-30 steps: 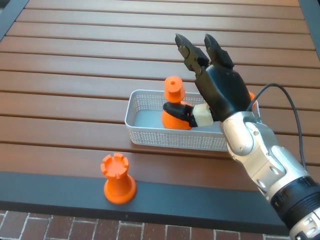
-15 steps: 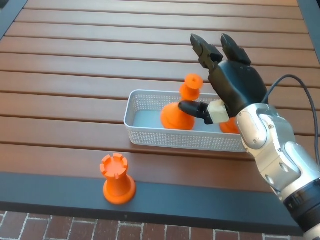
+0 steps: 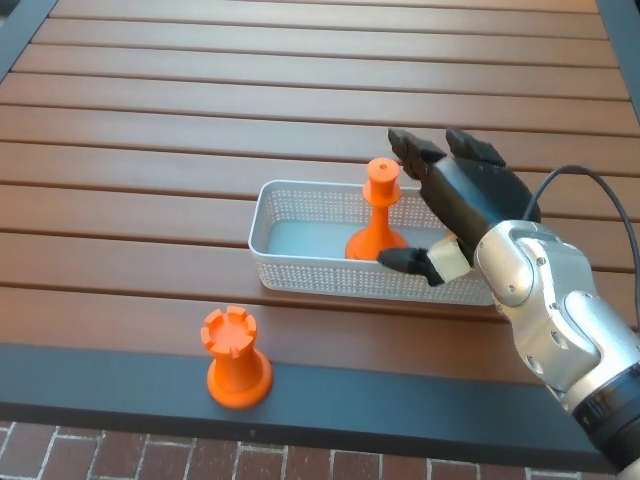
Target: Using the right hand to place 3 different shape and weight chess pieces into a small container
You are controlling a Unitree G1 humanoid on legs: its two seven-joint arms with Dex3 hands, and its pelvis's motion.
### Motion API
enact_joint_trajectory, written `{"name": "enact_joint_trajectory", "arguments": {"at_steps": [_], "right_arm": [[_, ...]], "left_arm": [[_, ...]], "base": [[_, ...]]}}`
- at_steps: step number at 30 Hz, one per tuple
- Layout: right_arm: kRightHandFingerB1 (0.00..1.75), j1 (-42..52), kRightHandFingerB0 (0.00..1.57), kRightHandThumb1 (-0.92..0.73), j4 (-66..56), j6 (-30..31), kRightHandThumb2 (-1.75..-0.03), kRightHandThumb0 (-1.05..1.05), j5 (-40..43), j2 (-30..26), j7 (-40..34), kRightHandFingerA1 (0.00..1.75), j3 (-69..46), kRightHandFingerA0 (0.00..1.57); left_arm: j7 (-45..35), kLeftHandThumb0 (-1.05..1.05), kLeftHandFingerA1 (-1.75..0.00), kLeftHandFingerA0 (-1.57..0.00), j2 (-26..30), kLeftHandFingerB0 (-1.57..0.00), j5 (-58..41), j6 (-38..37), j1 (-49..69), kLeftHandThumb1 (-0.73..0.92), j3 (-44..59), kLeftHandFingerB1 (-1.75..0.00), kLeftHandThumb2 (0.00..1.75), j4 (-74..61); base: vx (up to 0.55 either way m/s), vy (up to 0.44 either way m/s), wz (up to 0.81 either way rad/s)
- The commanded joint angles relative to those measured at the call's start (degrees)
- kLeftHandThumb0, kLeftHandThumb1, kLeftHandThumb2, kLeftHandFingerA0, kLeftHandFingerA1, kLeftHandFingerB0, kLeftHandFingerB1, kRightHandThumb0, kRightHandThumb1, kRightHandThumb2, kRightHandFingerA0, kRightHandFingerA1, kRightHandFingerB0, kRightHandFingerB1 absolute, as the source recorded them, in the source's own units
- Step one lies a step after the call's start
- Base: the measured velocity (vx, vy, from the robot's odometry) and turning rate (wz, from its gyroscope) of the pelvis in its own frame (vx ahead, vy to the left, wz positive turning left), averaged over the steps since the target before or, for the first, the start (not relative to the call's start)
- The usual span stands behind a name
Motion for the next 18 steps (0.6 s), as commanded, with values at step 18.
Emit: {"name": "enact_joint_trajectory", "arguments": {"at_steps": [18], "right_arm": [[0.00, -4.0, 0.00, -0.58, -10.0, 2.9, -0.94, -1.03, -3.7, -2.9, 8.2, 0.18, 1.6, 0.00]], "left_arm": [[-2.4, -0.20, -1.56, -1.19, 1.1, -1.18, 0.0, -3.3, -1.9, 0.10, 2.8, -1.44, 1.63, 3.8]], "base": [[0.00, 0.000, 0.00]]}}
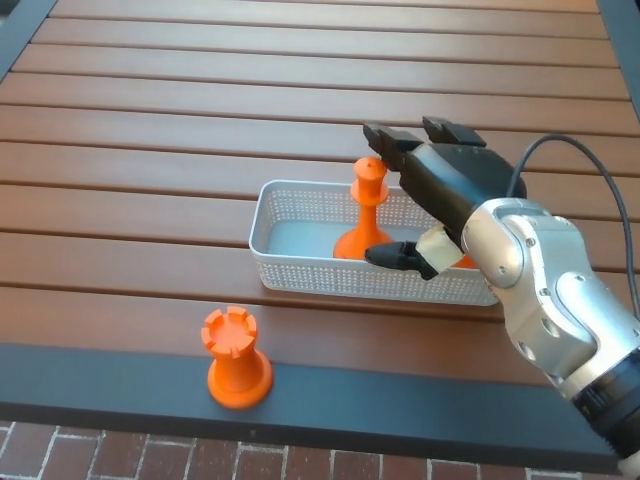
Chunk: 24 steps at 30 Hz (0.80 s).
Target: Using the right hand to place 3 different shape and weight chess pieces into a small container
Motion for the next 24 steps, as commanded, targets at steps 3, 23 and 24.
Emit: {"name": "enact_joint_trajectory", "arguments": {"at_steps": [3, 23, 24], "right_arm": [[0.01, -3.0, 0.00, -0.59, -4.9, 0.0, -0.98, -1.05, -2.5, -3.3, 2.4, 0.20, -1.1, 0.00], [0.02, 0.8, 0.00, -0.59, -38.5, 4.1, -1.00, -1.05, 1.1, -11.7, 16.0, 0.18, -8.8, 0.00], [0.00, 3.6, 0.00, -0.58, -43.2, 6.2, -0.96, -1.03, 2.2, -9.2, 16.3, 0.10, -8.3, 0.00]], "left_arm": [[1.3, -0.13, -1.63, -1.20, 1.1, -1.17, 1.3, -2.7, -0.4, 0.15, 0.1, -1.49, 1.75, 1.1], [0.2, -0.15, -1.60, -1.23, 0.2, -1.19, 0.6, -3.9, 1.4, 0.17, 0.6, -1.51, 1.74, -3.6], [-0.2, -0.15, -1.54, -1.25, 0.0, -1.17, 0.1, -3.8, 1.4, 0.13, 0.8, -1.44, 1.73, -4.0]], "base": [[0.00, 0.000, 0.00], [0.00, 0.000, 0.00], [0.00, 0.000, 0.00]]}}
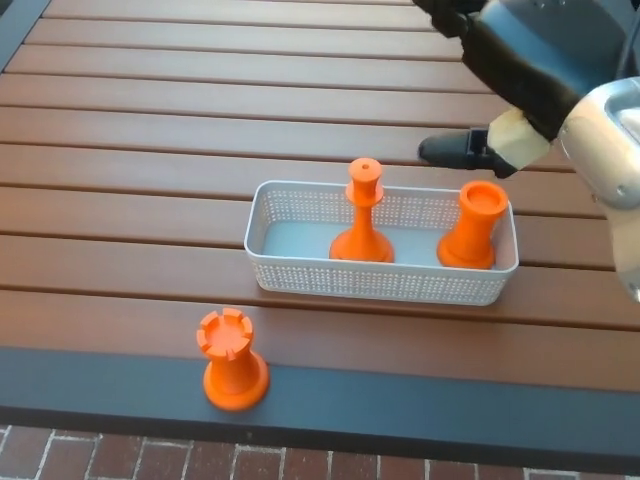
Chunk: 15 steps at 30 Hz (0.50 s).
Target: Using the right hand to place 3 different shape and weight chess pieces into a small container
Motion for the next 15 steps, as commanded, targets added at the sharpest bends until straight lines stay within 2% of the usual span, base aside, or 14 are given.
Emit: {"name": "enact_joint_trajectory", "arguments": {"at_steps": [1, 4, 5, 6, 9, 10, 14, 15], "right_arm": [[0.00, 10.4, 0.00, -0.58, -21.7, 8.9, -0.96, -1.03, 5.2, 7.1, 6.5, 0.10, -1.7, 0.00], [0.00, 11.4, 0.00, -0.58, -23.4, 9.6, -0.96, -1.03, 5.0, 8.1, 7.1, 0.10, -1.7, 0.00], [0.07, 20.4, 0.00, -0.43, -26.2, 10.7, -0.79, -0.89, 9.5, 12.7, 4.2, 0.00, -0.2, 0.00], [0.00, 25.1, 0.00, -0.52, -27.5, 12.4, -0.92, -0.93, 11.2, 15.2, 3.7, 0.08, 1.1, 0.00], [0.00, 27.0, 0.00, -0.52, -27.0, 11.4, -0.93, -0.93, 11.4, 16.3, 4.1, 0.09, 1.7, 0.00], [0.00, 27.0, 0.00, -0.50, -25.4, 10.7, -0.92, -0.91, 11.8, 16.9, 4.1, 0.10, 2.4, 0.00], [0.00, 24.9, 0.00, -0.48, -21.3, 10.1, -0.90, -0.87, 11.2, 19.5, 5.6, 0.12, 4.2, 0.00], [0.00, 24.3, 0.00, -0.47, -20.8, 10.8, -0.90, -0.86, 10.9, 20.3, 5.8, 0.13, 4.7, 0.00]], "left_arm": [[-0.6, -0.15, -1.54, -1.25, -0.1, -1.17, -1.2, -3.4, 1.1, 0.13, 0.6, -1.44, 1.73, -2.9], [-0.7, -0.15, -1.54, -1.25, -0.2, -1.17, -1.3, -3.2, 1.2, 0.13, 0.7, -1.44, 1.73, -3.2], [-1.5, -0.11, -1.58, -1.27, -1.6, -1.17, -2.9, -0.2, 1.8, 0.16, 0.4, -1.47, 1.75, -7.2], [-2.2, -0.15, -1.56, -1.29, -2.0, -1.19, -3.6, 0.8, 1.9, 0.15, 0.5, -1.45, 1.73, -8.5], [-1.4, -0.17, -1.51, -1.32, -1.5, -1.21, -2.7, 0.5, 1.4, 0.16, 0.5, -1.44, 1.71, -7.8], [-2.0, -0.18, -1.50, -1.28, -1.5, -1.19, -3.0, 0.0, 1.4, 0.19, 0.7, -1.43, 1.73, -7.7], [-0.5, -0.18, -1.55, -1.26, -2.2, -1.17, -1.9, 0.7, 1.7, 0.20, 0.2, -1.48, 1.73, -9.5], [-0.3, -0.17, -1.54, -1.27, -2.3, -1.15, -1.6, 0.8, 2.1, 0.16, -0.1, -1.48, 1.73, -10.2]], "base": [[0.00, 0.000, 0.00], [0.00, 0.000, 0.00], [0.00, 0.000, 0.00], [0.00, 0.000, 0.00], [0.00, 0.000, 0.00], [0.00, 0.000, 0.00], [0.00, 0.000, 0.00], [0.00, 0.000, 0.00]]}}
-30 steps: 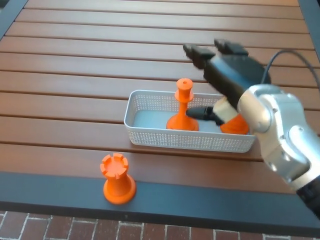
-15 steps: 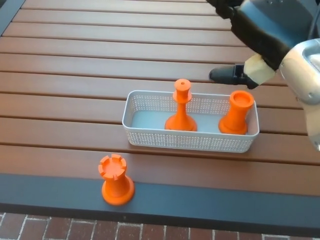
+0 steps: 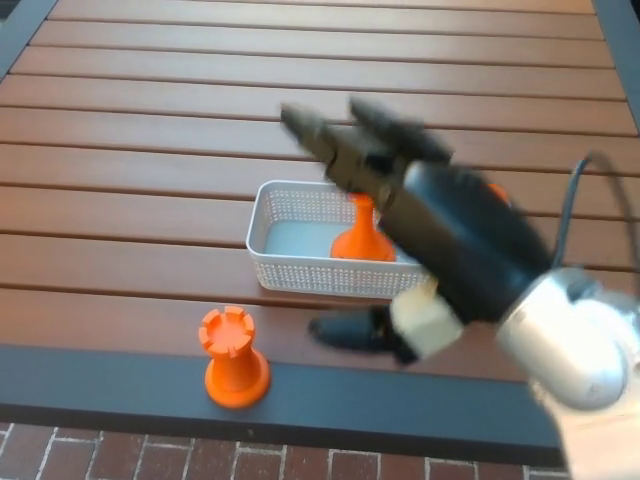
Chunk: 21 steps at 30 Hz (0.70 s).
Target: Using the right hand to place 3 different shape and weight chess pieces into a small container
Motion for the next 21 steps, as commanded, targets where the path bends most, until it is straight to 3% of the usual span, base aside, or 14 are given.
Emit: {"name": "enact_joint_trajectory", "arguments": {"at_steps": [1, 8, 10, 11, 20, 21], "right_arm": [[0.00, -1.0, 0.00, -0.47, 1.7, 4.6, -0.90, -0.86, 3.2, 3.5, 2.5, 0.13, 1.7, 0.00], [0.00, 0.0, 0.00, -0.47, 7.8, 5.2, -0.88, -0.85, 4.8, 7.1, 0.6, 0.12, 3.4, 0.00], [0.00, 0.6, 0.00, -0.48, 9.1, 4.8, -0.88, -0.86, 4.9, 7.4, -0.2, 0.13, 3.4, 0.00], [0.00, 2.1, 0.00, -0.48, 11.0, 4.1, -0.87, -0.85, 5.2, 7.9, -2.0, 0.16, 3.1, 0.00], [0.00, 3.7, 0.00, -0.50, 14.0, 1.8, -0.89, -0.88, 6.0, 8.7, -5.1, 0.21, 2.3, 0.00], [0.16, 3.9, 0.00, -0.58, 14.6, 1.5, -0.58, -0.79, 6.5, 9.2, -5.9, 0.32, 1.9, 0.00]], "left_arm": [[0.9, -0.17, -1.54, -1.27, -0.2, -1.15, 0.0, 0.4, 1.7, 0.16, -0.6, -1.48, 1.73, -3.1], [0.4, -0.21, -1.54, -1.26, -0.3, -1.16, 0.2, -0.3, 0.6, 0.17, -1.0, -1.47, 1.71, -1.3], [-0.4, -0.13, -1.53, -1.23, -0.5, -1.13, -0.4, 0.1, 0.7, 0.12, -1.0, -1.45, 1.75, -1.8], [1.2, -0.14, -1.55, -1.27, -0.8, -1.15, 0.5, 1.0, 1.6, 0.19, -1.6, -1.48, 1.73, -3.3], [2.0, -0.18, -1.51, -1.30, -0.8, -1.16, 0.9, 0.0, 2.1, 0.20, -2.2, -1.47, 1.73, -3.5], [1.7, -0.23, -1.53, -1.32, -0.8, -1.18, 0.8, -0.2, 1.5, 0.18, -2.2, -1.48, 1.75, -2.8]], "base": [[0.00, 0.000, 0.00], [0.00, 0.000, 0.00], [0.00, 0.000, 0.00], [0.00, 0.000, 0.00], [0.00, 0.000, 0.00], [0.00, 0.000, 0.00]]}}
